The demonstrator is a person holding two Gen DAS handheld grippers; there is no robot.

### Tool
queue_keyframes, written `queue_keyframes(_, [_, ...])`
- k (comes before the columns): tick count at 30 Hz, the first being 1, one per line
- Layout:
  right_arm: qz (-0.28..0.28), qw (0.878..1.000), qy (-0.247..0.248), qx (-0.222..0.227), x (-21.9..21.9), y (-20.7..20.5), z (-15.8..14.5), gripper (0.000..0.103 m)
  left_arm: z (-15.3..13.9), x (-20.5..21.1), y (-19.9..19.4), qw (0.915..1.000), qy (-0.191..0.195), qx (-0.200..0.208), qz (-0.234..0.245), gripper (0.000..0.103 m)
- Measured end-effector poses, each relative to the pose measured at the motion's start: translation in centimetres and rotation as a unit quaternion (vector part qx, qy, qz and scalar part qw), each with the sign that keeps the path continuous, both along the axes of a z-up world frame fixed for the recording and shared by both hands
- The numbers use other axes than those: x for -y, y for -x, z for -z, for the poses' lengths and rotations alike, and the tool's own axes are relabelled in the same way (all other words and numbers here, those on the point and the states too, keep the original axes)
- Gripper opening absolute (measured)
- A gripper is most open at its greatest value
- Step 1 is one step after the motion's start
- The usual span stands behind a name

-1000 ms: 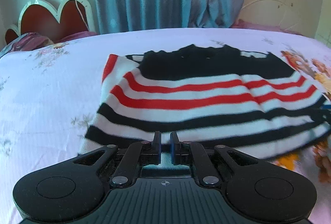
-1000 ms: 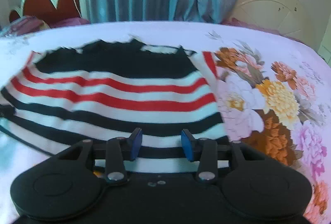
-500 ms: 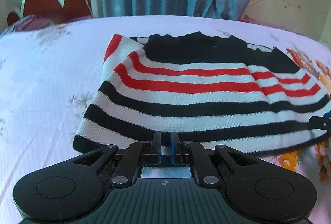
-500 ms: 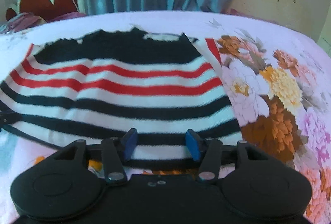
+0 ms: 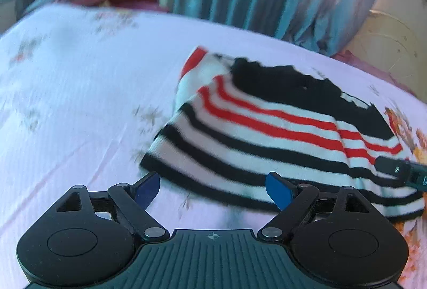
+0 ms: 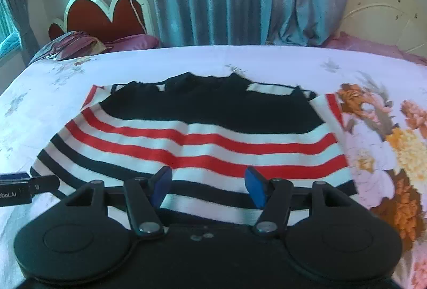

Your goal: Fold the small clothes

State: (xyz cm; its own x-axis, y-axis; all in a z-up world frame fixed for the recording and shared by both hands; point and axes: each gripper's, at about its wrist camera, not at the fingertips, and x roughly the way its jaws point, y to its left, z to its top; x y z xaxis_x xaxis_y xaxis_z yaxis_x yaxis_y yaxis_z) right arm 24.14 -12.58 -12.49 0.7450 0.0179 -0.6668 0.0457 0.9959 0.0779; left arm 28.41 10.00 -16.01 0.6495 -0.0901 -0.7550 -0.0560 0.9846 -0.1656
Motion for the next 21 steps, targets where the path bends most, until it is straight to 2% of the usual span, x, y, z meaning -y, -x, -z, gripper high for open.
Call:
queue_keyframes(4, [0.01, 1.0, -0.007, -0.007, -0.4, -0.3, 0.8, 0.059, 1.8, -2.0, -0.5, 0.9963, 0.076, -0.029, -0.027, 0.086])
queue_keyframes(7, [0.025, 0.999, -0.015, -0.017, -0.5, -0.4, 1.3, 0.059, 3.6, -3.2, -1.1, 0.9872, 0.144, -0.05, -0.047, 0.086])
queue_keyframes(9, [0.028, 0.999, -0.005, -0.015, -0.8, -0.6, 1.2, 0.059, 4.6, -3.8, -1.4, 0.9809, 0.18, -0.038, -0.064, 0.086])
queue_keyframes(13, [0.044, 0.999, 0.006, -0.011, -1.0, -1.3, 1.0, 0.059, 5.8, -4.3, -2.4, 0.9738, 0.217, -0.001, -0.069, 0.086])
queue_keyframes(17, [0.063, 0.998, 0.016, -0.012, -0.8, -2.4, 1.3, 0.059, 6.3, -4.2, -3.6, 0.9704, 0.229, 0.027, -0.072, 0.085])
queue_keyframes(19, [0.074, 0.997, 0.018, -0.013, -0.6, -2.9, 1.7, 0.059, 6.4, -4.0, -4.3, 0.9687, 0.234, 0.033, -0.077, 0.079])
queue_keyframes(20, [0.076, 0.997, 0.018, -0.015, -0.6, -3.1, 1.9, 0.059, 6.6, -4.2, -4.7, 0.9671, 0.239, 0.034, -0.082, 0.067])
queue_keyframes(21, [0.078, 0.997, 0.022, -0.019, -0.7, -3.3, 2.4, 0.059, 6.9, -4.4, -5.1, 0.9644, 0.247, 0.032, -0.09, 0.05])
